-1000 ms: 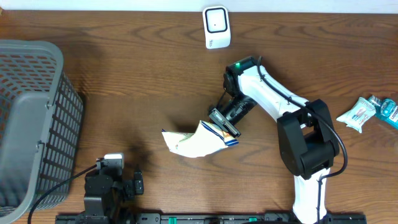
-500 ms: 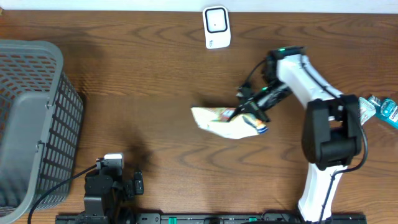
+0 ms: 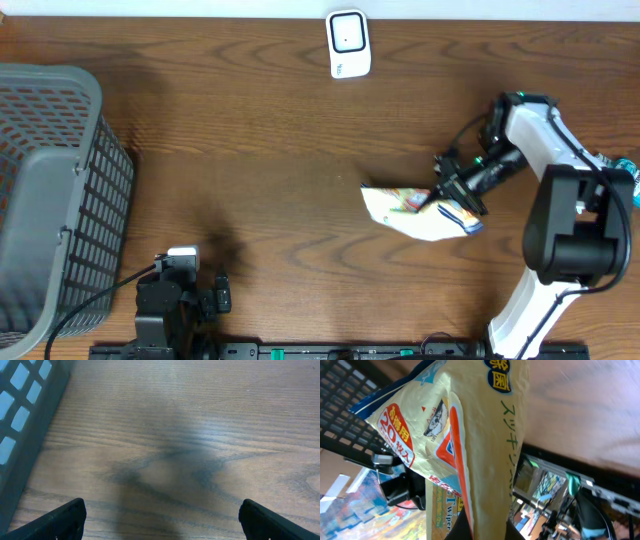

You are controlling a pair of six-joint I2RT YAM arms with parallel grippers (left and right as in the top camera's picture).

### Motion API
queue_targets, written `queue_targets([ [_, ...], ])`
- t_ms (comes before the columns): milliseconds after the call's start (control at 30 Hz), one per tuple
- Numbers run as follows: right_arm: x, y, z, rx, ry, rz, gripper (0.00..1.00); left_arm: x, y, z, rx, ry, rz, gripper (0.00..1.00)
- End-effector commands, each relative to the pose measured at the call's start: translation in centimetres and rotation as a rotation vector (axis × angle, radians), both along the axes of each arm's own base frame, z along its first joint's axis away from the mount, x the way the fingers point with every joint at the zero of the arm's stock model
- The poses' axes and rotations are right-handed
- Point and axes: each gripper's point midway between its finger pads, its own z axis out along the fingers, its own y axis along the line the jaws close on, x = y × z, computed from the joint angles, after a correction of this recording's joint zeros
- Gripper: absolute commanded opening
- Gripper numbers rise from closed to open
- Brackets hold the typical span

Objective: Scan the item barcode
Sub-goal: 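Lift the white-orange pack and carry it rightward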

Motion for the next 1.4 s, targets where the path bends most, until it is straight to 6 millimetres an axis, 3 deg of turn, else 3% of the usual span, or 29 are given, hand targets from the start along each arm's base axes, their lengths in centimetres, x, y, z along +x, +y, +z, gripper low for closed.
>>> queue_targets([
  [0, -1.2, -0.9, 0.9, 0.009, -0.022, -0.031, 0.01, -0.7, -0.1, -0.8, -0.008, 0.040, 0.000, 0.98],
  [200, -2.0, -2.8, 1.4, -0.004, 0.043, -0.180, 0.01, -0.7, -0.1, -0.8, -0.008, 0.040, 0.000, 0.97],
  [367, -0.1, -3.3, 2.6, 0.108, -0.002, -0.331, 0.01, -0.7, -0.1, -0.8, -0.008, 0.040, 0.000, 0.98],
  [533, 2.2, -2.8, 4.6, 0.292, -0.261, -0.364, 0.01, -0.7, -0.1, -0.8, -0.008, 0.040, 0.000, 0.98],
  [767, 2.7, -2.7, 7.6, 0.368, -0.608, -0.303, 0.01, -0.7, -0.1, -0.8, -0.008, 0.040, 0.000, 0.98],
  [967, 2.9, -3.3, 12.1, 0.414, -1.046, -0.261, 0.01, -0.7, -0.1, -0.8, -0.008, 0.040, 0.000, 0.98],
  [1200, 2.2, -2.3, 17.7, 0.481, -1.473, -0.213, 0.01, -0.7, -0.1, -0.8, -0.008, 0.040, 0.000, 0.98],
  [1267, 1.5, -1.6, 17.4, 0.465, -1.644, -0.054, 0.01, -0.7, -0.1, -0.8, -0.008, 0.040, 0.000, 0.98],
  [1367, 1.3, -1.2, 17.8, 0.483, -1.658, -0.047, 0.01, -0.7, -0.1, -0.8, -0.008, 0.040, 0.000, 0.98],
])
